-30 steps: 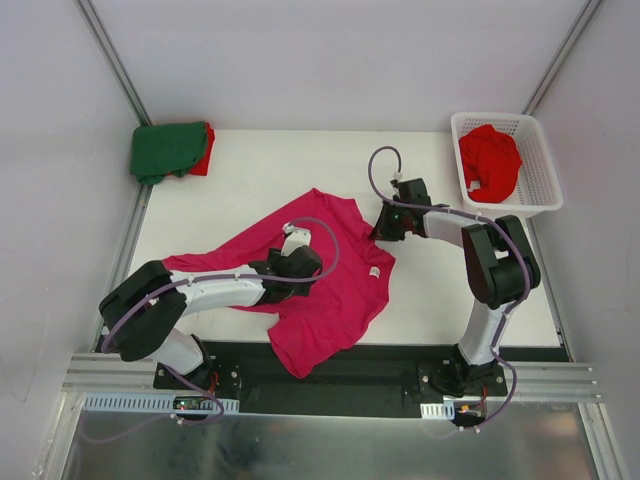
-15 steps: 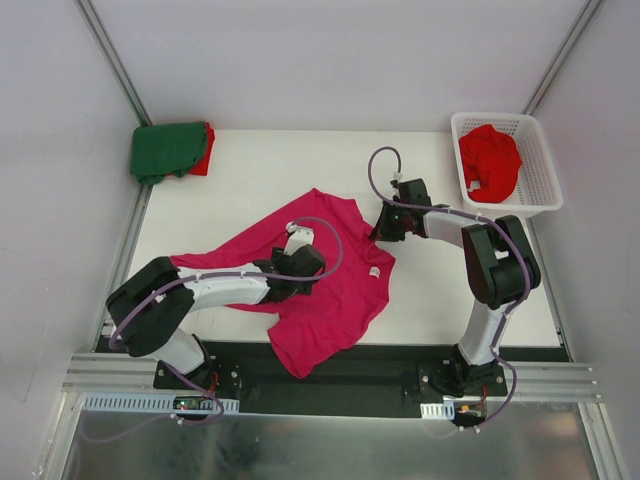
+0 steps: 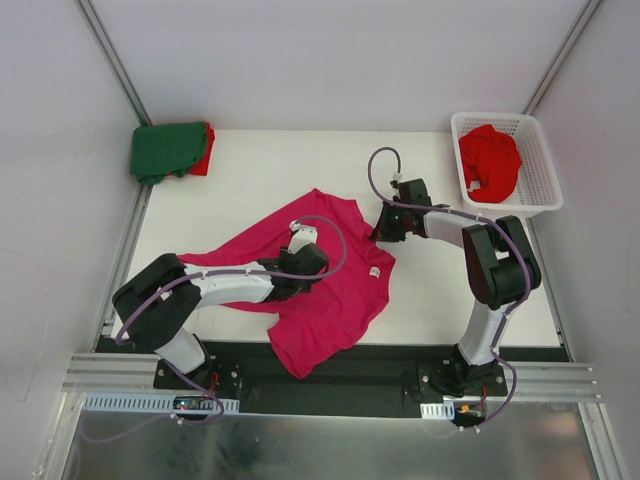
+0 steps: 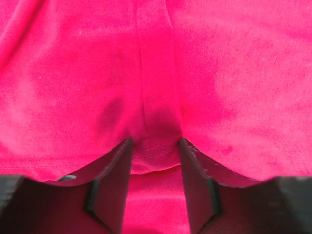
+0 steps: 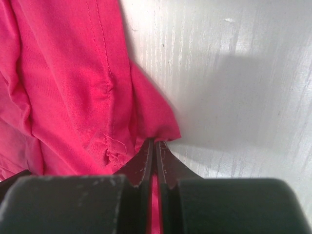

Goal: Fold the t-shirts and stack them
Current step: Flatten out the tshirt

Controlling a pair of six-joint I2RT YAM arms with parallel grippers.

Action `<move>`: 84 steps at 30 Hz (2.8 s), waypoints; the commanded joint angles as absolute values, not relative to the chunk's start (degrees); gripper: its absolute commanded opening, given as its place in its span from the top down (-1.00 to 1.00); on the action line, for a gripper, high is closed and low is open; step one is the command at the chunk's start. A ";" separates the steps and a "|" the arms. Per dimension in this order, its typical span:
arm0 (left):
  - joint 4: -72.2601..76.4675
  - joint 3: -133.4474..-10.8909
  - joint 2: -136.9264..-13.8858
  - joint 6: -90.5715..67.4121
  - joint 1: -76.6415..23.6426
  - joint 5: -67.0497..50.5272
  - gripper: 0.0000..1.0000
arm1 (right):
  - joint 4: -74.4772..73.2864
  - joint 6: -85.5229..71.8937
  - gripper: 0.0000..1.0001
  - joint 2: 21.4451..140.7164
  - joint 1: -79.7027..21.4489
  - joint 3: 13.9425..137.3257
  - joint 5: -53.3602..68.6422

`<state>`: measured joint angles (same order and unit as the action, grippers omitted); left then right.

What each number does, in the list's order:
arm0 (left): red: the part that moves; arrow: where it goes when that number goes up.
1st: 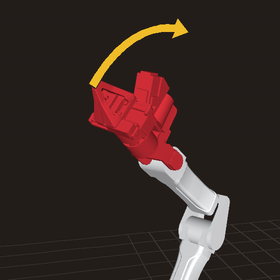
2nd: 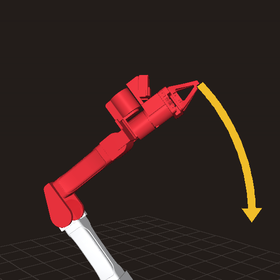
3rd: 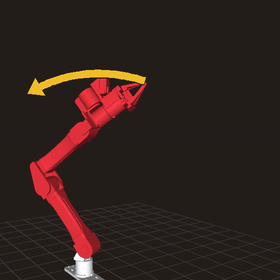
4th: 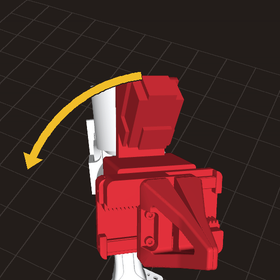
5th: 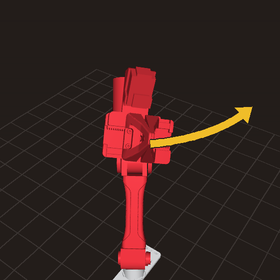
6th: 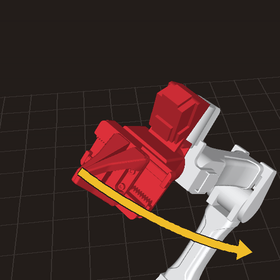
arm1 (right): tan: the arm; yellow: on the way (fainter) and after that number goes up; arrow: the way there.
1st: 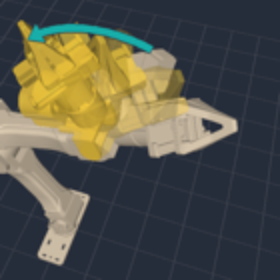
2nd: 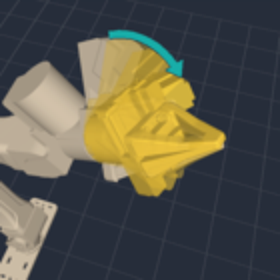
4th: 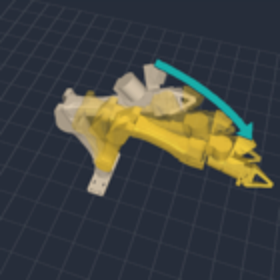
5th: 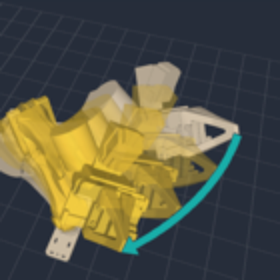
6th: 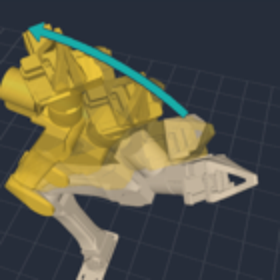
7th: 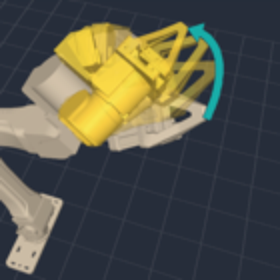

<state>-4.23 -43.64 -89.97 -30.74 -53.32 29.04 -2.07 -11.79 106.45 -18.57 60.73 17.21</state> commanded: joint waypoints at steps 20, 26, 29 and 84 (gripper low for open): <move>-10.45 -45.08 -80.96 -26.29 -53.53 33.56 0.85 | -3.69 -10.55 0.98 103.89 -18.28 60.29 16.70; -15.55 -48.86 -72.61 -21.72 -51.86 35.86 0.85 | -3.87 -10.63 0.98 103.89 -18.19 60.38 16.79; -17.04 -50.09 -68.65 -20.05 -49.84 35.51 0.85 | -3.87 -10.46 0.98 103.62 -18.28 60.21 16.79; -30.85 -71.37 -41.31 3.43 -34.89 50.45 0.95 | -38.07 4.75 0.98 59.85 -18.28 76.83 -11.69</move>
<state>-29.98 -73.95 -40.71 5.52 -35.53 49.95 -39.72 5.17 59.66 -18.57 80.99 -11.35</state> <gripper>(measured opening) 0.031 0.029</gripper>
